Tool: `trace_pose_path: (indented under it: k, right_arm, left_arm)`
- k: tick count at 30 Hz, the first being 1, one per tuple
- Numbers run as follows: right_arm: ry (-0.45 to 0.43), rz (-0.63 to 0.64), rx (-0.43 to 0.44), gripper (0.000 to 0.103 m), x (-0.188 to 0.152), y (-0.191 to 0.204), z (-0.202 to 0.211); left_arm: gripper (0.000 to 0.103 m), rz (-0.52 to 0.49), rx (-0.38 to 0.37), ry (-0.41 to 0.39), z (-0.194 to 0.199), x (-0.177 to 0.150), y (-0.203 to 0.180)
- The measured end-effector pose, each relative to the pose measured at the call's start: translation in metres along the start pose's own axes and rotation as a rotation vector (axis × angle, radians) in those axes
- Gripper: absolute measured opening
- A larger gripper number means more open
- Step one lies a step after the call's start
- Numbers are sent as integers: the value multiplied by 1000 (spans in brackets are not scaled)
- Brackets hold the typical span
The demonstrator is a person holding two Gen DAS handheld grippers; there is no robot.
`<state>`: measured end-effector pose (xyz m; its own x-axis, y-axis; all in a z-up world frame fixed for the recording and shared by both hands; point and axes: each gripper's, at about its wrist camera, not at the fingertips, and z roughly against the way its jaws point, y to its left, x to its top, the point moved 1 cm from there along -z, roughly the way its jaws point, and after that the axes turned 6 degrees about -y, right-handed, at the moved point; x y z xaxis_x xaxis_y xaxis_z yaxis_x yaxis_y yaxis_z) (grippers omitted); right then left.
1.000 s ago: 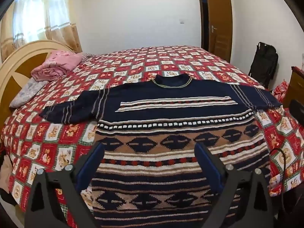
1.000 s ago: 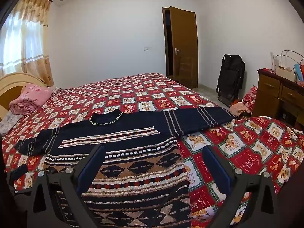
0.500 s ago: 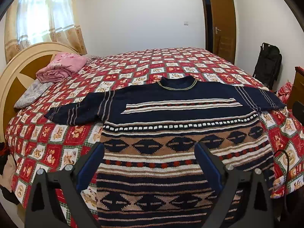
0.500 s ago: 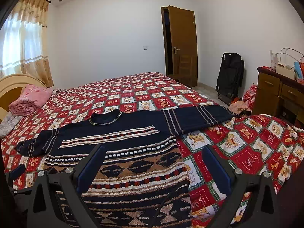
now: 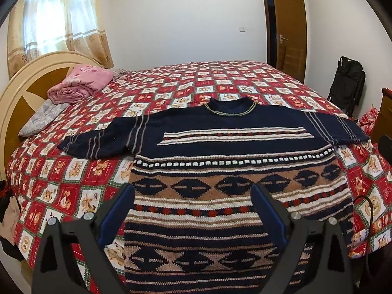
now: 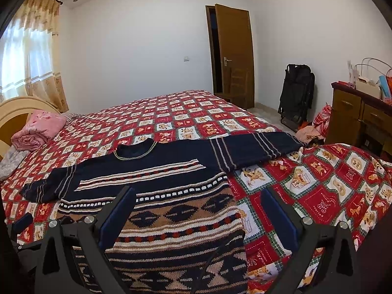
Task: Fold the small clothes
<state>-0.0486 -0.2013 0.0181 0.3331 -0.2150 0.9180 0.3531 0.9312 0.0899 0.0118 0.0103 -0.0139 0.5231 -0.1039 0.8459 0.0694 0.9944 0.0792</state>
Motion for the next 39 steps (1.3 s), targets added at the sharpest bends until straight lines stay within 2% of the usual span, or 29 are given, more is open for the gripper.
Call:
trace_pose_path:
  k: [39]
  right_arm:
    - [23, -5, 4, 102, -3, 3, -2]
  left_arm:
    - [98, -15, 3, 5, 1, -4, -8]
